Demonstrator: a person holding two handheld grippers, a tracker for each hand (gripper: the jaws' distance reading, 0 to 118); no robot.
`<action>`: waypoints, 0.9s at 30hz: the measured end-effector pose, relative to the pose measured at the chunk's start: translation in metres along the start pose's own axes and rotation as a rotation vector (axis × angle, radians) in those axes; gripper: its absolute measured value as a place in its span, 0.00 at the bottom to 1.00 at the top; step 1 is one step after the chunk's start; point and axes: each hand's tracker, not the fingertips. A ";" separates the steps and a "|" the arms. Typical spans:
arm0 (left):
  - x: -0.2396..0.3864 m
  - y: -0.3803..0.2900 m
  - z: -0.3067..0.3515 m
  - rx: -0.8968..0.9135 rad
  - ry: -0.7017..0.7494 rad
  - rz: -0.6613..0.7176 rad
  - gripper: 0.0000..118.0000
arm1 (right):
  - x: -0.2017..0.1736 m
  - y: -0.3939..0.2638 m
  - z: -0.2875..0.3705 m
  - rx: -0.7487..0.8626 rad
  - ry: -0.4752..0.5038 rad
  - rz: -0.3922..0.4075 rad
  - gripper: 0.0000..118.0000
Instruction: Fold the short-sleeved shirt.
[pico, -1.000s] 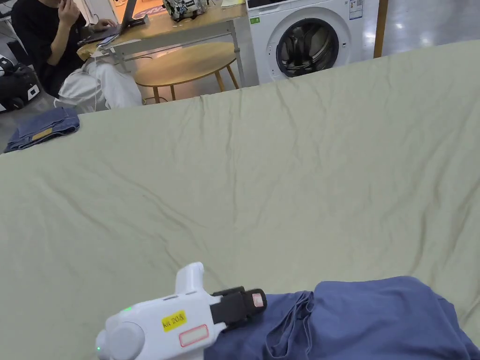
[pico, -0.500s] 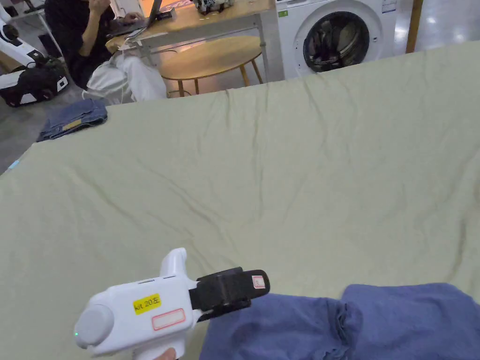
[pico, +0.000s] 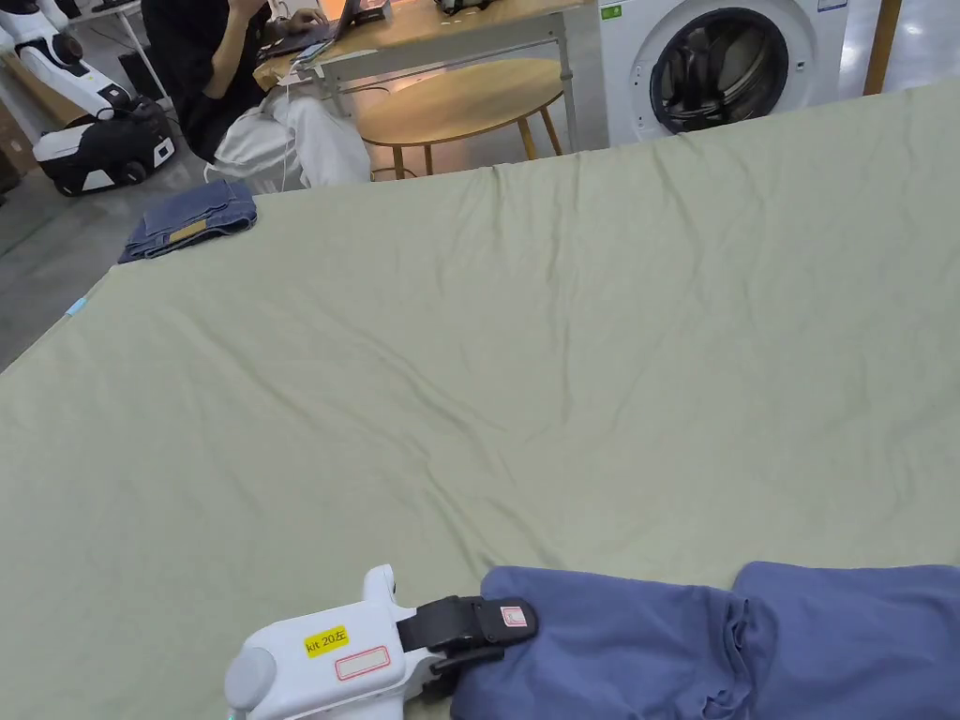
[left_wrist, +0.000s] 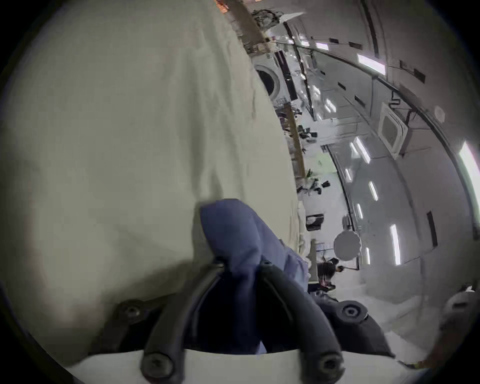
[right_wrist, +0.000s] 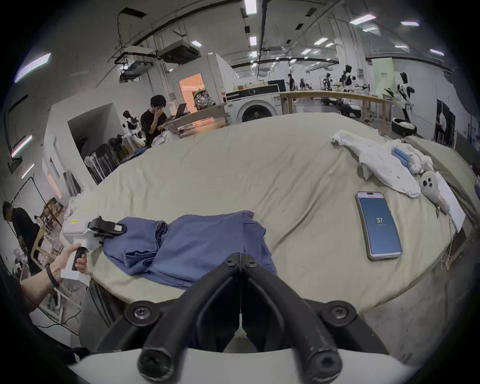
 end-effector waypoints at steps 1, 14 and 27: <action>0.017 -0.009 0.005 0.028 -0.009 0.000 0.06 | 0.001 0.001 0.001 0.004 -0.003 -0.001 0.00; 0.190 -0.028 0.063 0.198 0.279 -0.505 0.04 | 0.011 0.002 0.004 0.048 0.024 -0.056 0.00; 0.204 -0.082 -0.136 -0.208 0.111 -0.508 0.50 | 0.023 -0.011 0.020 0.051 0.010 -0.072 0.00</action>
